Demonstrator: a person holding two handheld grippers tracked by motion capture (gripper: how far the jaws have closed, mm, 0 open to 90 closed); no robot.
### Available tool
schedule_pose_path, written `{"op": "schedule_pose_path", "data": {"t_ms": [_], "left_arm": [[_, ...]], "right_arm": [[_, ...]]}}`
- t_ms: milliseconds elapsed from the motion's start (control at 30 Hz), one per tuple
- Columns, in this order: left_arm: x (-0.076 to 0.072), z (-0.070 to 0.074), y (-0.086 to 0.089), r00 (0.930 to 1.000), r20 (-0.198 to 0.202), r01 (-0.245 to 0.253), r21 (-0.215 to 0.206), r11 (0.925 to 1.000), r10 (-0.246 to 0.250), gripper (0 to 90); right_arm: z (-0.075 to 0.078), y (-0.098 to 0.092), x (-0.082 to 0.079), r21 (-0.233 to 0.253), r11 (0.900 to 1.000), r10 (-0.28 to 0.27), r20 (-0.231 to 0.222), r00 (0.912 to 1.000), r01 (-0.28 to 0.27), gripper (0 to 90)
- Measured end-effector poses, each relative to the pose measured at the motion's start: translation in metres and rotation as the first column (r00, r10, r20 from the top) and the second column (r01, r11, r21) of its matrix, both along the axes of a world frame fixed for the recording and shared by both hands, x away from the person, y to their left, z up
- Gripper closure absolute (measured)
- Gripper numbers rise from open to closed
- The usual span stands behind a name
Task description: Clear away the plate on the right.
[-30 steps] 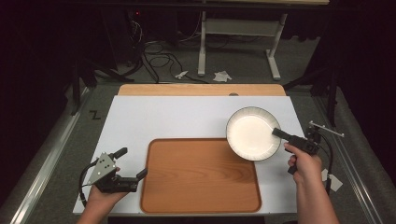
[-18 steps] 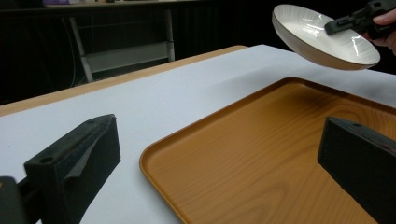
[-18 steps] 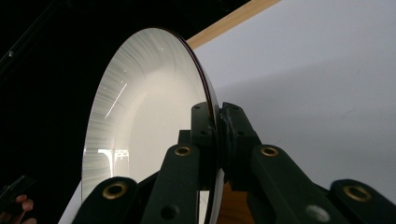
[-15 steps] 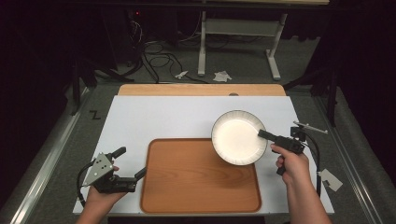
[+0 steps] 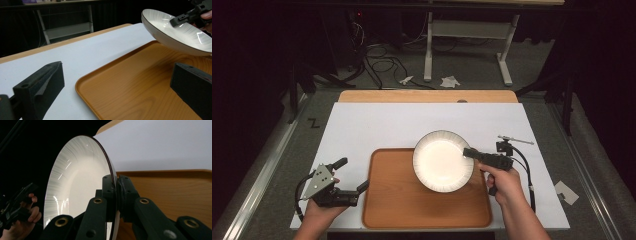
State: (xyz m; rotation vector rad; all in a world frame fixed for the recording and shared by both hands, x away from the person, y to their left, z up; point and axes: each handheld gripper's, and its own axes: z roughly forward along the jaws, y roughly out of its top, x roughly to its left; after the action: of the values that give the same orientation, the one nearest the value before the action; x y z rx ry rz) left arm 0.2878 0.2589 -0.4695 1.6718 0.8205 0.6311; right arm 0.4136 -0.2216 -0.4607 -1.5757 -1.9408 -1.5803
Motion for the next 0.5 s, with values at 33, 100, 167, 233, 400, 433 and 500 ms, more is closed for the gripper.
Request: {"op": "schedule_pose_path", "data": {"t_ms": [33,100,167,233,400,433,500], "left_arm": [[0.000,0.000,0.000,1.0000,0.000,0.000,0.000,1.0000,0.000,0.2],[0.000,0.000,0.000,1.0000,0.002,0.001,-0.002,1.0000,-0.001,0.2],[-0.001,0.001,-0.001,1.0000,0.005,0.001,0.002,1.0000,-0.001,0.2],[-0.001,0.001,0.000,1.0000,0.006,0.003,0.001,1.0000,-0.003,0.2],[-0.001,0.001,0.000,0.9999,0.012,-0.003,-0.010,0.9999,0.003,0.2],[-0.001,0.002,0.000,0.9999,0.013,-0.004,-0.010,0.9999,0.004,0.2],[-0.001,0.002,0.000,0.9999,0.013,-0.003,-0.009,1.0000,0.003,0.2]], "right_arm": [[0.000,0.000,0.000,0.000,1.000,0.000,0.000,1.0000,0.000,85.7],[-0.001,0.007,-0.001,-0.011,1.000,0.021,-0.002,0.9998,-0.021,85.7],[-0.003,0.015,-0.002,-0.021,0.999,0.042,-0.002,0.9991,-0.042,85.6],[-0.005,0.023,-0.002,-0.034,0.998,0.056,-0.006,0.9984,-0.057,85.6],[-0.008,0.030,-0.001,-0.049,0.996,0.073,-0.011,0.9973,-0.074,85.6],[-0.008,0.032,-0.001,-0.054,0.996,0.077,-0.010,0.9970,-0.077,85.6],[-0.009,0.034,-0.001,-0.052,0.995,0.086,-0.012,0.9962,-0.086,85.6]]}}
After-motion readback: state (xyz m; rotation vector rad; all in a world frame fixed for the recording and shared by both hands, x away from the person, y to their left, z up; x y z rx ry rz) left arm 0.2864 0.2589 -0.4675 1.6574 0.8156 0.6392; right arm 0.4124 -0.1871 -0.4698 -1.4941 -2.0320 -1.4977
